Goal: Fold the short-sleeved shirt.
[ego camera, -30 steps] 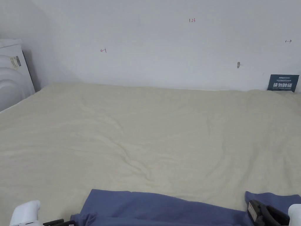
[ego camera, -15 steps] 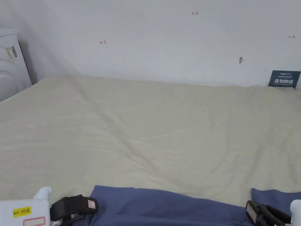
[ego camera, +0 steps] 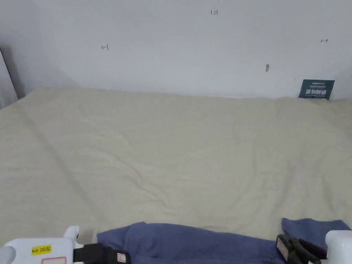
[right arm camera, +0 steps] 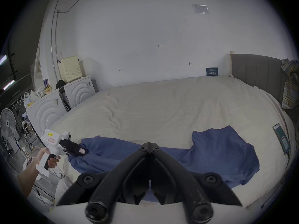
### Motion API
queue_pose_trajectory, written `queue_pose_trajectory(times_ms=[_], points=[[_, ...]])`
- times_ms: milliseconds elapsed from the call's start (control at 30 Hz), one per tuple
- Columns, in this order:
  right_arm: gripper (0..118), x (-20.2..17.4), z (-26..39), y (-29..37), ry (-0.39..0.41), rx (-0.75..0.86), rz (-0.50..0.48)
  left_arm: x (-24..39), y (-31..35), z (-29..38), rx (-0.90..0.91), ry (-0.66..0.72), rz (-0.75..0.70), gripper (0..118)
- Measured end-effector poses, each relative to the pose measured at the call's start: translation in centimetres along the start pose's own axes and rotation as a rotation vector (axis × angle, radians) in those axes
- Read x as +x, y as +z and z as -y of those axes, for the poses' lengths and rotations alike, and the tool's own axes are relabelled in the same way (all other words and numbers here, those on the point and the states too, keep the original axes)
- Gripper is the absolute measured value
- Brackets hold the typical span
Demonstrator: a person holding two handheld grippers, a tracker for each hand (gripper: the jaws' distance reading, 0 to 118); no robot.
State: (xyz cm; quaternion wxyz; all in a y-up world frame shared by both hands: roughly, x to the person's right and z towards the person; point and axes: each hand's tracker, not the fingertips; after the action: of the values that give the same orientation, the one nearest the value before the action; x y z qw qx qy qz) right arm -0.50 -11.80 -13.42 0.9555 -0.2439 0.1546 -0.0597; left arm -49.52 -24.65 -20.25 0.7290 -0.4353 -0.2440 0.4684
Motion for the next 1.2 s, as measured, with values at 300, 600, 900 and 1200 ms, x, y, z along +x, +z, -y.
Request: queue_pose_trajectory(times_ms=[300, 600, 900, 1200], points=[[0, 3.6, -1.0, 3.3, -0.031, 0.053, 0.048, 4.2, 2.5, 1.3, 0.064, -0.091, -0.185, 10], [0, 6.7, -0.4, 4.7, -0.046, 0.055, 0.059, 17.7, -0.6, 4.1, 0.102, -0.377, -0.254, 10], [0, 10.8, 1.3, 6.7, -0.135, 0.069, 0.083, 27.1, -18.4, 8.3, -0.160, -0.679, -0.364, 10], [0, 14.3, 1.6, 8.8, -0.197, 0.093, 0.126, 26.1, -30.0, 11.3, -0.366, -0.790, -0.497, 26]])
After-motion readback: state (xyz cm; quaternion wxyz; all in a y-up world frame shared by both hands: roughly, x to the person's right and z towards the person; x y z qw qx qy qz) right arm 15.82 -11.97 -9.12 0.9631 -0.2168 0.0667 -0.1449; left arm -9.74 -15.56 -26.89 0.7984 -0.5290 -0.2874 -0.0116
